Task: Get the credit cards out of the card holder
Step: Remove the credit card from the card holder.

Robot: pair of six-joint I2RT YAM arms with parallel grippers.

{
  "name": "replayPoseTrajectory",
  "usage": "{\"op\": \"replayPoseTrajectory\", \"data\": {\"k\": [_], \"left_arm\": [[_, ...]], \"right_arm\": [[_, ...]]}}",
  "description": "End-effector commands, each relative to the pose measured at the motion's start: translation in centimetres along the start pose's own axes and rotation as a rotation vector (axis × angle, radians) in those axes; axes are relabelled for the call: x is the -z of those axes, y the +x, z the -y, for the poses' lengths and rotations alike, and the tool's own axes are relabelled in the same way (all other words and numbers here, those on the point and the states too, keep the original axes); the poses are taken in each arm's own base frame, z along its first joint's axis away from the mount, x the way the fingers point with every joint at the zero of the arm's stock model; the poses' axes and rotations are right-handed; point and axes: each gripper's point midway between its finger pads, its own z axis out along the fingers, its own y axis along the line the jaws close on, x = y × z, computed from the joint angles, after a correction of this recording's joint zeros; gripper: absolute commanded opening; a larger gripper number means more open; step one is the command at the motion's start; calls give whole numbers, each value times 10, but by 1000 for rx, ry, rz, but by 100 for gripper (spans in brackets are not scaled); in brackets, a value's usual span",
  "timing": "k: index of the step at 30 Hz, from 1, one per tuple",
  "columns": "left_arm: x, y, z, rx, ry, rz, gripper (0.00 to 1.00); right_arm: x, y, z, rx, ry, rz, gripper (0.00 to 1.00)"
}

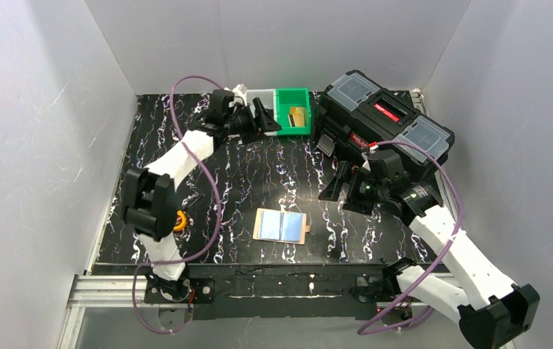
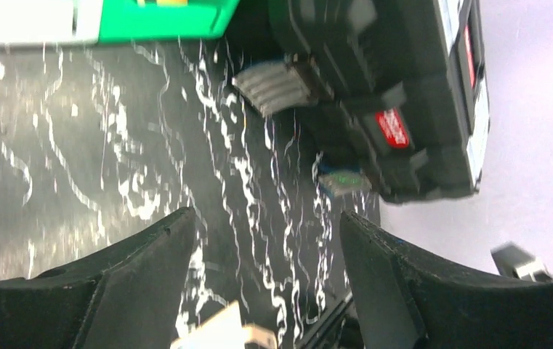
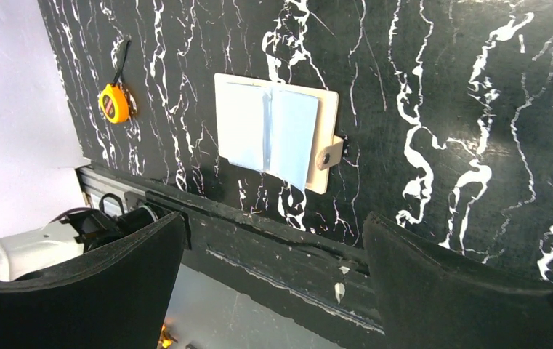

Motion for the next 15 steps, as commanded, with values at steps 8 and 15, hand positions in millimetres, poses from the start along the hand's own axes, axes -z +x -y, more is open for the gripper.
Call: {"op": "replayPoseTrajectory", "data": {"k": [8,15], "left_arm": [[122,99,-29,-22,-231,-147,72],[162,150,-69,-18,-373,-221,72]], "right_arm": [[-50,20,-31,33,-33,-92,98],[-85,49,-54,67,-9,-167,95]]}}
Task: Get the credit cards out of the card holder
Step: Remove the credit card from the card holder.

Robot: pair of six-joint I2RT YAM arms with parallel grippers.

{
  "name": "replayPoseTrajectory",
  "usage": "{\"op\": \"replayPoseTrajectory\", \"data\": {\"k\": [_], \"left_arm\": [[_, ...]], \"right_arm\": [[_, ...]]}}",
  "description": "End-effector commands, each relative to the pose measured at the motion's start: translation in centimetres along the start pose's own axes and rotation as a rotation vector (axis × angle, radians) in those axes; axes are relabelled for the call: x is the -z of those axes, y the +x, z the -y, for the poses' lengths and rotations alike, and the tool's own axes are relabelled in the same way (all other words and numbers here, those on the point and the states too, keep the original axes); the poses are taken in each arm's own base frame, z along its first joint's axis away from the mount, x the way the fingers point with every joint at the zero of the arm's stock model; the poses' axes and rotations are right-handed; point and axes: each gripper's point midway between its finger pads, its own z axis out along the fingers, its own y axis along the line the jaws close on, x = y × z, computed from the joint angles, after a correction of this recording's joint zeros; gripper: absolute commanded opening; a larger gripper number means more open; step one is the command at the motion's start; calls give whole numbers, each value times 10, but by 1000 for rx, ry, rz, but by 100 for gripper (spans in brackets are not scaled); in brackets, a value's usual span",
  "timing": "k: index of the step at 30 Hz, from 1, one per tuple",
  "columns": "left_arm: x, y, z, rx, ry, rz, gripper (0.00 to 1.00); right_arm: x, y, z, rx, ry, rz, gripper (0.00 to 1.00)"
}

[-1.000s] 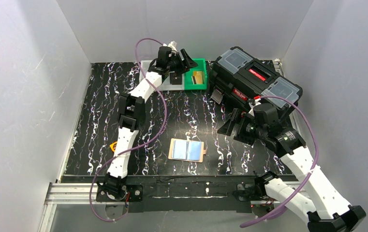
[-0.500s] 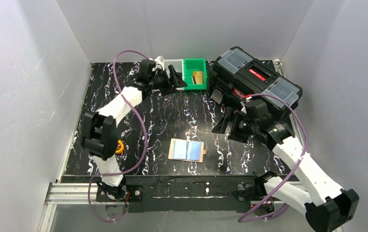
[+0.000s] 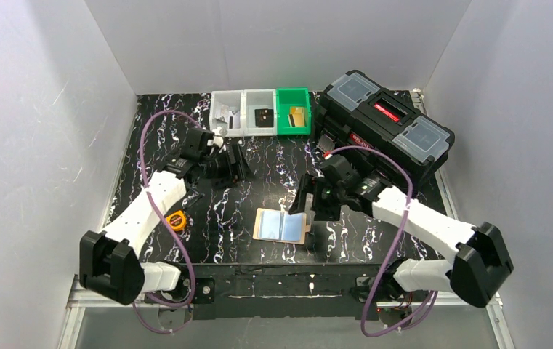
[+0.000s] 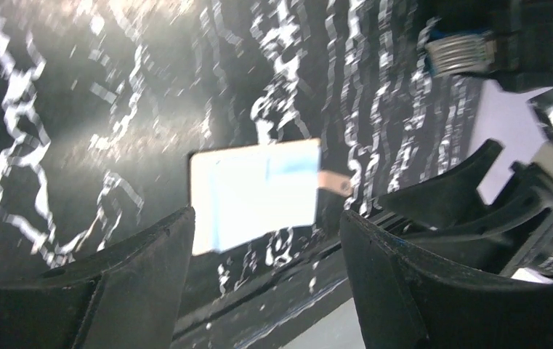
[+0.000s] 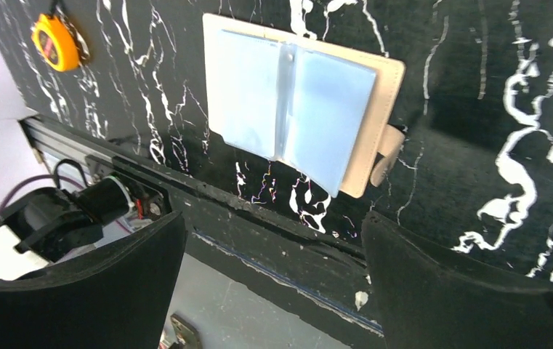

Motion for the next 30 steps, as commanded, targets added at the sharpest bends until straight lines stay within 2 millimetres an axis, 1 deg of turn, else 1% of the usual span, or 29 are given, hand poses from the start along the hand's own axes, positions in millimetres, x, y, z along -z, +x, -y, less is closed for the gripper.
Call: {"op": "replayPoseTrajectory", "data": {"k": [1,3,6,9,12,15,17,21,22,30], "left_arm": [[15,47,-42,10,-146,-88,72],[16,59,-49,29,-158,-109,72],[16,74,-54,50,-153,-141,72],[13,88,-62,65,-163,-182,71],[12,96,-68,69,-176,-205,71],[11,98,-69,74,-175,-207,70],[10,97,-67,78,-166,-205,70],[8,95,-64,86,-156,-210,69],[8,95,-64,86,-156,-210,69],[5,94,-66,92,-167,-218,68]], "right_arm": [[-19,-4,-34,18,-40,19,93],[-33,6,-39,29,-22,-16,90],[-51,16,-47,49,-2,-59,86],[-64,19,-55,68,19,-84,81],[-75,19,-54,86,78,-91,76],[-83,17,-49,86,123,-96,73],[-88,18,-45,90,154,-102,73],[-96,26,-39,106,211,-132,71],[-99,25,-35,114,242,-121,70],[-120,36,-25,169,304,-171,71]]}}
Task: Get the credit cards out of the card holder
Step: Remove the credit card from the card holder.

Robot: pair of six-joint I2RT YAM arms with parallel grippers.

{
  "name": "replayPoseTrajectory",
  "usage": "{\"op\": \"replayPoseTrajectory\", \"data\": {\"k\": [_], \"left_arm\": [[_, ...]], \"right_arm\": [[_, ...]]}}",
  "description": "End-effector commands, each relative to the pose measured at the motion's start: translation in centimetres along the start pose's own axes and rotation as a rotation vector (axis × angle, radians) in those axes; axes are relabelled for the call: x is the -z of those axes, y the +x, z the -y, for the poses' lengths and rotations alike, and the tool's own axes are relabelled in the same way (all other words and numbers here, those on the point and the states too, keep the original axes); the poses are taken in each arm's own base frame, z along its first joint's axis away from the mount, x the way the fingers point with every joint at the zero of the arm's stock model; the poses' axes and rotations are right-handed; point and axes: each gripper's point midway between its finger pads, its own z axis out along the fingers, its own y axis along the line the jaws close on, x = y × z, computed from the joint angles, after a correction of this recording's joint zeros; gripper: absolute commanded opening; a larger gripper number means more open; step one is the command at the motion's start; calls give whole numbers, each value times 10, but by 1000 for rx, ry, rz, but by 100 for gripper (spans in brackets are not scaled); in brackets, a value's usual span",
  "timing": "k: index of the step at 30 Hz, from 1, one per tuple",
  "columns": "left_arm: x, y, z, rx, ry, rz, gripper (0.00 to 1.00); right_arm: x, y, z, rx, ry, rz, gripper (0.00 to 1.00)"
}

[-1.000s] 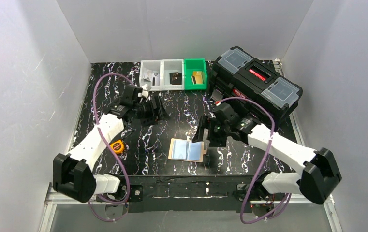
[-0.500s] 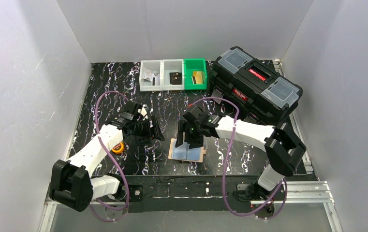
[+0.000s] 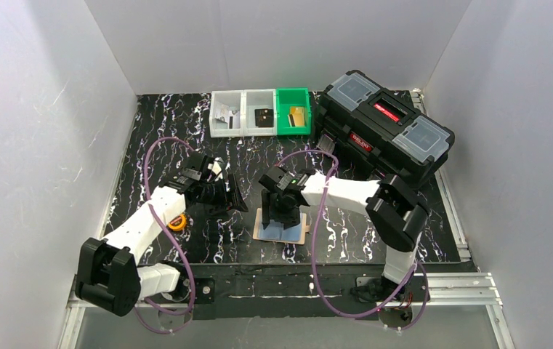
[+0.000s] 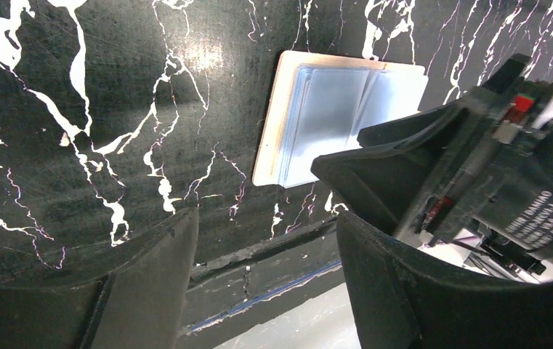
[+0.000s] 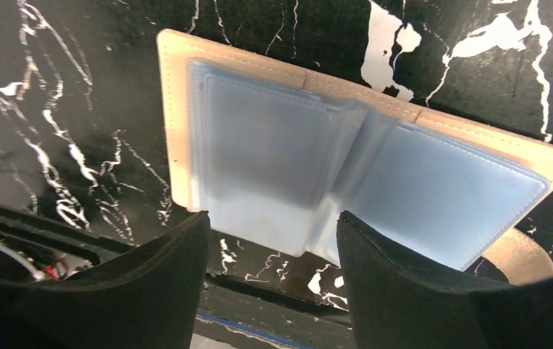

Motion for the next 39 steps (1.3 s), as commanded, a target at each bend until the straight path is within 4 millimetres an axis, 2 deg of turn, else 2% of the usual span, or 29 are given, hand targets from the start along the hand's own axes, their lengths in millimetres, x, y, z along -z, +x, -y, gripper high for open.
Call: {"op": "replayPoseTrajectory", "data": {"k": [1,9,12,18,23,25,30,39], "left_arm": [[1,3,2,3,7,-20,68],[-4,4,-1,16,-6,-37,67],[-8,6,-3,29,-13,-48,66],[-15,10,-6,63,-22,-83,64],[-21,15,-6,80,-22,-112,60],[-23,17,-4,83,-19,-124,59],[-29,21,3,79,-12,-144,52],[-45,34,24,57,12,-192,41]], "right_arm": [[-2,-4,-1,42,38,12,71],[-16,-1,10,129,153,-9,71],[-22,3,13,157,179,-22,68],[-30,13,18,186,146,-48,55],[-32,20,26,201,109,-57,30],[-32,22,28,193,82,-63,23],[-32,29,29,167,1,-97,16],[-32,31,26,111,-125,-136,11]]}}
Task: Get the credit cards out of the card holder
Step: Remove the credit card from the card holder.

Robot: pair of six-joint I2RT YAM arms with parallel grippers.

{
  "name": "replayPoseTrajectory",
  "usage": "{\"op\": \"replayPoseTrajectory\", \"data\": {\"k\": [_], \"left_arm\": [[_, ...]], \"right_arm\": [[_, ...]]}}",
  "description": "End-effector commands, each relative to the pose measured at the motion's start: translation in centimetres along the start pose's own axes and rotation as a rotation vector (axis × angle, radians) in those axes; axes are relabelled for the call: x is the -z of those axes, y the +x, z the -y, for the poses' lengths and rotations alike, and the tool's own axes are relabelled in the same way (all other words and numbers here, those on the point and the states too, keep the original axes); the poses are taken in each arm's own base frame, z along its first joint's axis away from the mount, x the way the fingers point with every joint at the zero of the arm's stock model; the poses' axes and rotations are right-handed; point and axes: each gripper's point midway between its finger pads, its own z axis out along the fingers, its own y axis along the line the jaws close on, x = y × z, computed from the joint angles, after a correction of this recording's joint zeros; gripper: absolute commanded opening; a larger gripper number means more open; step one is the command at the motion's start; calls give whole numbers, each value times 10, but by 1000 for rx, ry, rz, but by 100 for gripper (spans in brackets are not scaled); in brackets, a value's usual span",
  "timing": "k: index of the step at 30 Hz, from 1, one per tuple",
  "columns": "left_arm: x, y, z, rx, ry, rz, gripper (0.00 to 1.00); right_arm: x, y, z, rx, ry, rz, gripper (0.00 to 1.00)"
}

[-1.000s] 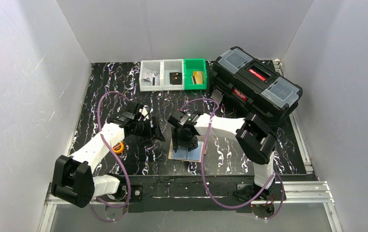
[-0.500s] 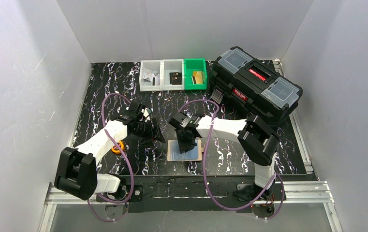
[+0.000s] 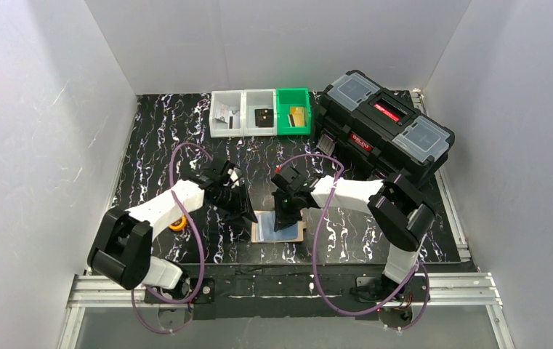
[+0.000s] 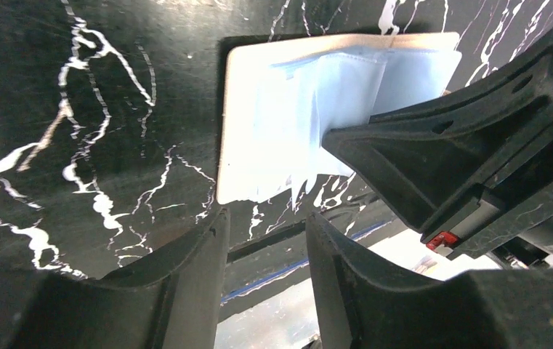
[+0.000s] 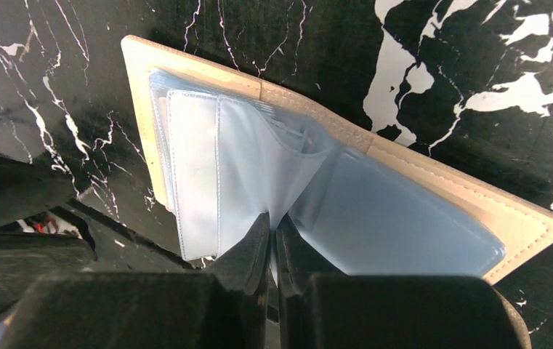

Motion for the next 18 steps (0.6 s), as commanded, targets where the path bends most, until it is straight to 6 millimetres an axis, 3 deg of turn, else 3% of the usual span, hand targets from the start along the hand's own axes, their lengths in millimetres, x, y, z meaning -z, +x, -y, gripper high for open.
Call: {"op": "replayPoseTrajectory", "data": {"k": [1,11,18], "left_arm": [[-7,7,14,8,33,-33,41],[-29,12,18,20,46,-75,33],[-38,18,11,22,14,-107,28]], "right_arm": [[-14,26,14,-9,-7,-92,10],[-19,30,14,-46,-54,-123,8],[-18,29,16,-54,-55,-123,8]]}}
